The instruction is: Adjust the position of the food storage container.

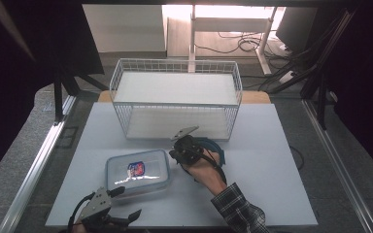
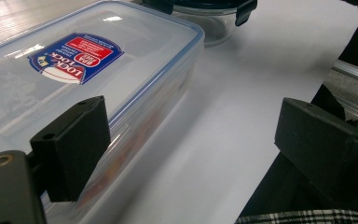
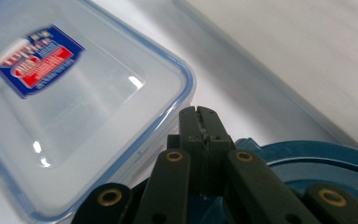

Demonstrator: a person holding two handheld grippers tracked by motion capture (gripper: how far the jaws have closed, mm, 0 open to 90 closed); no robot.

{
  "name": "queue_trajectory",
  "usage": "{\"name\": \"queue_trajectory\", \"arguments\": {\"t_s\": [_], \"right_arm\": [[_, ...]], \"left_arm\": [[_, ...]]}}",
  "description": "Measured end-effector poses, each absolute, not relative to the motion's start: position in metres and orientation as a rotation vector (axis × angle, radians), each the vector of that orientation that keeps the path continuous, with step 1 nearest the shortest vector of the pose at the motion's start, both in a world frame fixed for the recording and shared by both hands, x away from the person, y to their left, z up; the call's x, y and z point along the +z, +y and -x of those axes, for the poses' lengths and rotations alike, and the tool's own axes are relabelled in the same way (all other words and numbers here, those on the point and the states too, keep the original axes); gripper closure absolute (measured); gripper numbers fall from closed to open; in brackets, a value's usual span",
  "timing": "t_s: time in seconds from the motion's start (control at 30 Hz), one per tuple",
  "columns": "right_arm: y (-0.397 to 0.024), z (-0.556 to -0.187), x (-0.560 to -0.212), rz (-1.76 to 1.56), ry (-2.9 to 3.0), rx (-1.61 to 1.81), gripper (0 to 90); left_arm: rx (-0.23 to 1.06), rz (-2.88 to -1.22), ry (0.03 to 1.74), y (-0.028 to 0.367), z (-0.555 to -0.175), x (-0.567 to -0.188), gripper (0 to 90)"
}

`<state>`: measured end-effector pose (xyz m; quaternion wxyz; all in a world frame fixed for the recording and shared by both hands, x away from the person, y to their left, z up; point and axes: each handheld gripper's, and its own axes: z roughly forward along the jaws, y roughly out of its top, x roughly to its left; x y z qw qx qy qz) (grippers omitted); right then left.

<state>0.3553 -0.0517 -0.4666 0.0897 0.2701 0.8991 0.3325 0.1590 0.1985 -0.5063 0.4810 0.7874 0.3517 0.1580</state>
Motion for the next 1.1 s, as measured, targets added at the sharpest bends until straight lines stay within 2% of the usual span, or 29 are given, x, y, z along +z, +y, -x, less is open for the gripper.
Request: {"name": "queue_trajectory", "arguments": {"t_s": [0.4,1.1], "right_arm": [[-0.05,-0.354,-0.471,-0.788,2.675,0.886,89.7],[-0.118,-0.359,-0.468,-0.976,2.583,0.905,89.9]], "left_arm": [[0.375,-1.91,0.859,0.2,-0.159,-0.506,10.1],[0.374,-1.905,0.863,0.2,-0.159,-0.506,10.1]]}}
